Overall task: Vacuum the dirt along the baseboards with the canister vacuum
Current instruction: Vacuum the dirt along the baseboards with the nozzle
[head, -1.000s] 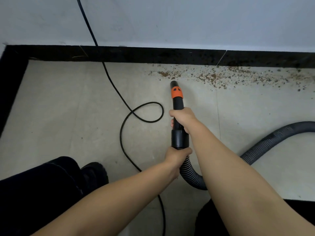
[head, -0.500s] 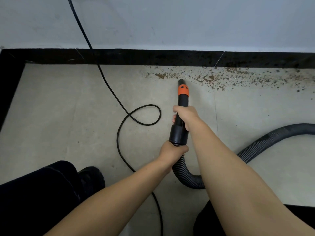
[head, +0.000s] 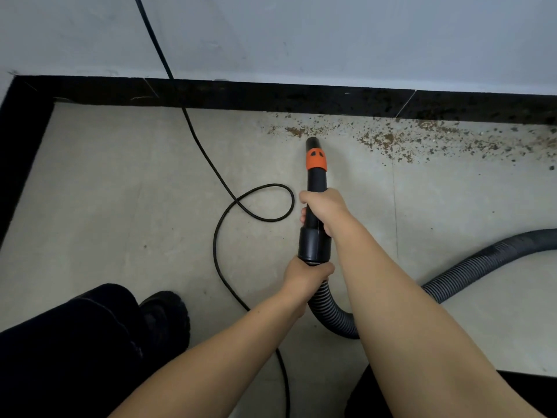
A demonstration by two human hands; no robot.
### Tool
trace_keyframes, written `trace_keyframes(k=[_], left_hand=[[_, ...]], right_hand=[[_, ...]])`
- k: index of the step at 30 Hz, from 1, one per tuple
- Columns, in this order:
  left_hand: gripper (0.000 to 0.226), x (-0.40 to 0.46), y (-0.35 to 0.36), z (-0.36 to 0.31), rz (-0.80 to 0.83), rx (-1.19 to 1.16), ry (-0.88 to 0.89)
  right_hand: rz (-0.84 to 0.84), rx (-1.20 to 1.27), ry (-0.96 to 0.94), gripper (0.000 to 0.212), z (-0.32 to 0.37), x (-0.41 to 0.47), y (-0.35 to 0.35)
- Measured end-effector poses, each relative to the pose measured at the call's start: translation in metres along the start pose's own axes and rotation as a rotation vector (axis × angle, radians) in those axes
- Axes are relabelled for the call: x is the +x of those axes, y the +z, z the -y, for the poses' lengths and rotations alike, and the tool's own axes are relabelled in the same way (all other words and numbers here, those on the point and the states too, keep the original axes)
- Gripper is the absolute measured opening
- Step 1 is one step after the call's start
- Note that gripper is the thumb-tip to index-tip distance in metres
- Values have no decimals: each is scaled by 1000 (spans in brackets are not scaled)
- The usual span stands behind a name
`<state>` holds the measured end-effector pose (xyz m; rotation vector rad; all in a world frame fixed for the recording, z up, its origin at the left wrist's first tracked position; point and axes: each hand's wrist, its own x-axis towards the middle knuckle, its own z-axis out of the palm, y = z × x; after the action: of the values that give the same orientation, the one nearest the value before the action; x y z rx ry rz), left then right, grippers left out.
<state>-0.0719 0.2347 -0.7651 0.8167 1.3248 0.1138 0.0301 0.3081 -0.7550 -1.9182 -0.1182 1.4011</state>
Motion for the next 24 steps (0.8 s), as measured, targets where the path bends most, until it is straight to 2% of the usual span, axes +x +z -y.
trace_keyframes(k=[10,16,21,24], left_hand=[[17,-6,17,6,63,78,6],[16,-11,9,16,0,-15,-32],[29,-4,-11,6,-99,-92,-38],[24,2,-25,-4,-132,-122,-22]], right_hand=[[-87,71,7,11,-13,-7,-28],[-13,-19,16,10,-15,-11,-11],[67,-91,-30,10,-2,-2,25],[115,-99,-49,13,9,3,44]])
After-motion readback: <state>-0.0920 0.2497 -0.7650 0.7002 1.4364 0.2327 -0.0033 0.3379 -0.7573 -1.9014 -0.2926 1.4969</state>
